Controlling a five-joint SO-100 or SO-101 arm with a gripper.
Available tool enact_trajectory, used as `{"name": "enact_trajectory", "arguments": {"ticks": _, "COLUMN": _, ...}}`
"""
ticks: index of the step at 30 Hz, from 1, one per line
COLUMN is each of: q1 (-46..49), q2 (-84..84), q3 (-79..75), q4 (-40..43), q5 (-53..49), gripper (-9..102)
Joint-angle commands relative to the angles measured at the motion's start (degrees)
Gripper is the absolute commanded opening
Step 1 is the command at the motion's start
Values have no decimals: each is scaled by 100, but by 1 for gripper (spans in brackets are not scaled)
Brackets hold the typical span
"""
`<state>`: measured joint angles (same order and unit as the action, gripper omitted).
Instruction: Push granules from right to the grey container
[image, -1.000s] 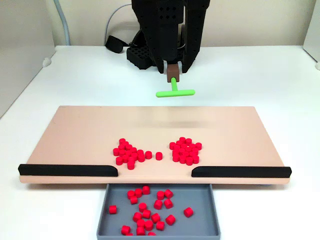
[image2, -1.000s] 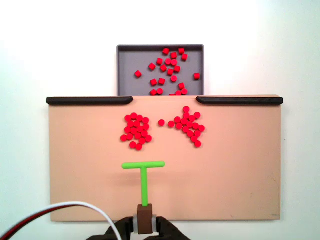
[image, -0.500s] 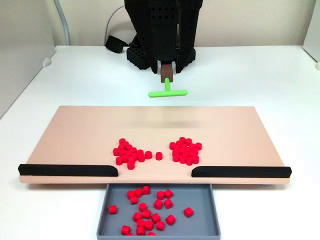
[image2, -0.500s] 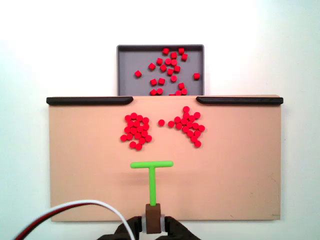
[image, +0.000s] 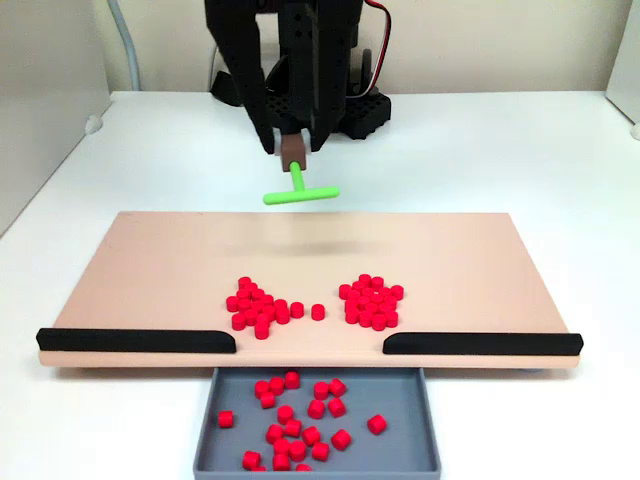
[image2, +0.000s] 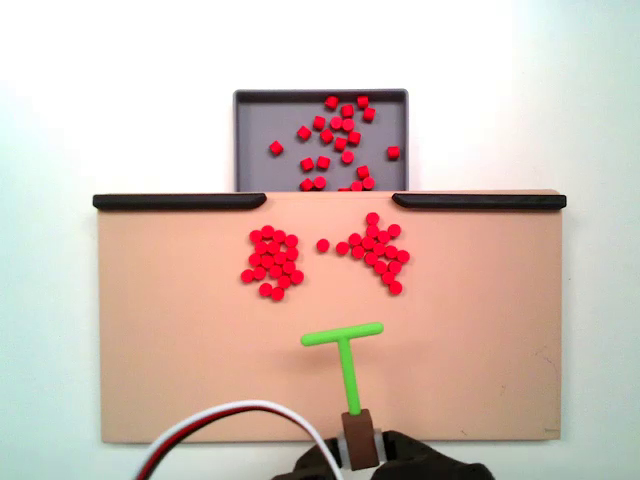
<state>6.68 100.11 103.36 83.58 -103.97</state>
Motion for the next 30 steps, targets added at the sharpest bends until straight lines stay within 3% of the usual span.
{"name": "enact_trajectory", "arguments": {"ticks": 1, "q1": 308, "q2": -70, "q3": -132, "q4": 35, "q5": -976, "gripper": 0}}
{"name": "enact_trajectory", "arguments": {"ticks": 13, "q1": 2039, "q2": -149, "q3": -299, "q4": 35, "q5": -5159, "gripper": 0}}
{"name": "enact_trajectory", "arguments": {"ticks": 19, "q1": 2417, "q2": -782, "q3": -993, "q4": 35, "q5": -6521, "gripper": 0}}
{"name": "enact_trajectory", "arguments": {"ticks": 30, "q1": 2294, "q2": -1837, "q3": -2259, "q4": 35, "q5": -8640, "gripper": 0}}
